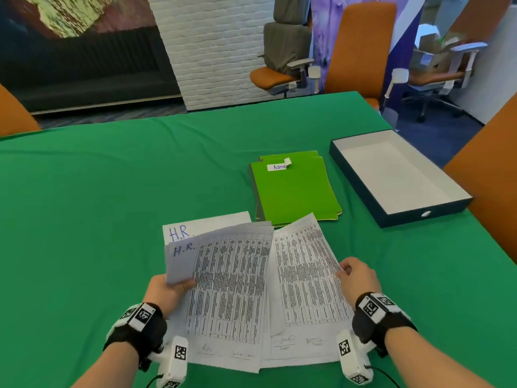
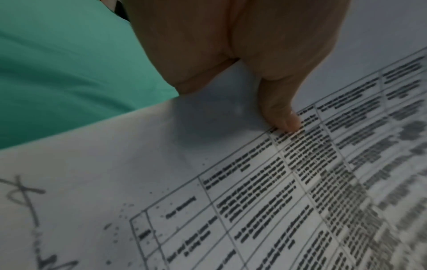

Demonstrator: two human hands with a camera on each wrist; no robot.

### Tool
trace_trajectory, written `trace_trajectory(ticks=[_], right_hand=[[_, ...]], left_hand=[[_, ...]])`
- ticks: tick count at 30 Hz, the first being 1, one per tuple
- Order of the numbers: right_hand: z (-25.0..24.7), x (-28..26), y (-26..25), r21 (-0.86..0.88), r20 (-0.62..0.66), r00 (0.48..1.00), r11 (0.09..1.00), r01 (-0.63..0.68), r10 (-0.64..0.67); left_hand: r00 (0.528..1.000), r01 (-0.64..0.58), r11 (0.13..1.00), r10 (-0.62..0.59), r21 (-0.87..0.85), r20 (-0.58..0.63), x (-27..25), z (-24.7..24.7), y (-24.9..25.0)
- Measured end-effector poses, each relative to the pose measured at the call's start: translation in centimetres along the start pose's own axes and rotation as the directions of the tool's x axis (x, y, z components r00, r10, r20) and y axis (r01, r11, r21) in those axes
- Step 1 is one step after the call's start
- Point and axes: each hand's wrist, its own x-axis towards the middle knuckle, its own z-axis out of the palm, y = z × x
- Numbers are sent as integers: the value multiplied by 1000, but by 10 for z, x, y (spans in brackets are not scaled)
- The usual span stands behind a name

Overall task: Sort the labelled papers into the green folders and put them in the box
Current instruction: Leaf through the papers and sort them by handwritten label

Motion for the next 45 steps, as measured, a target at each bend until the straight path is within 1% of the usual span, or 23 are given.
trace_trajectory(ticks=[2, 5, 7, 8, 11, 13, 16, 18, 19, 21, 22, 23, 25, 27, 28, 31, 33, 36, 38, 39, 40, 43, 45], right_hand=[[-1, 0, 1, 79, -30, 1000, 997, 10, -7], [-4, 1, -1, 256, -94, 996, 966, 20, 5], [-8, -1, -7, 351, -125, 992, 935, 41, 4], [-11, -2, -12, 375, -131, 991, 925, 63, -14], [-24, -9, -32, 377, -141, 982, 911, 168, -123], [-35, -15, -47, 317, -149, 962, 910, 266, -229], [-46, -28, -75, 260, -139, 904, 866, 427, -404], [-51, -38, -95, 352, -118, 858, 787, 507, -500], [-54, -42, -104, 425, -103, 842, 742, 518, -529], [-59, -47, -120, 554, -74, 831, 670, 494, -552], [-59, -45, -123, 596, -69, 840, 653, 467, -538], [-58, -40, -125, 615, -67, 861, 659, 433, -504], [-49, -27, -119, 587, -38, 913, 731, 348, -405], [-36, -18, -110, 496, 17, 942, 821, 284, -336], [-28, -17, -105, 471, 28, 948, 840, 268, -318], [-7, -19, -93, 470, 30, 960, 852, 232, -278], [3, -22, -87, 478, 62, 966, 857, 193, -251], [14, -22, -80, 482, 127, 963, 863, 151, -240], [18, -22, -77, 472, 154, 961, 872, 134, -231], [20, -22, -77, 471, 162, 960, 873, 126, -226], [22, -23, -76, 472, 167, 961, 874, 120, -223], [25, -30, -79, 508, 195, 954, 856, 101, -228], [25, -33, -80, 511, 213, 947, 853, 102, -241]], left_hand=[[999, -21, 999, 21, -27, 30, -1, -1, 2], [997, -35, 999, 37, -38, 68, -3, 1, 7], [999, 0, 1000, 2, -26, 51, -2, 3, 9], [1000, 21, 1000, -21, -17, 19, 1, 4, 9], [987, 103, 994, -107, -44, -116, 11, 4, 3], [970, 146, 988, -155, -59, -186, 15, 3, -2], [962, 169, 983, -180, -68, -208, 15, 5, -3], [965, 168, 984, -176, -53, -197, 15, 7, 0], [967, 168, 985, -173, -45, -186, 14, 9, 2], [972, 160, 986, -165, -45, -168, 14, 10, 8], [975, 151, 987, -157, -49, -159, 14, 10, 10], [978, 139, 988, -147, -62, -148, 14, 9, 11], [986, 116, 986, -129, -117, -107, 15, 7, 11], [992, 109, 982, -118, -157, -47, 14, 4, 10], [993, 111, 978, -114, -177, -6, 12, 3, 11], [989, 115, 959, -86, -260, 120, 4, 5, 12], [982, 119, 944, -66, -309, 178, 0, 8, 14], [967, 194, 914, -118, -356, 224, -5, 12, 15], [955, 253, 869, -154, -426, 252, -7, 14, 17], [955, 252, 861, -148, -442, 257, -8, 16, 18], [959, 225, 877, -121, -425, 257, -10, 18, 20], [970, 116, 965, -59, -234, 237, -10, 27, 20], [975, 92, 977, -49, -190, 216, -8, 31, 16]])
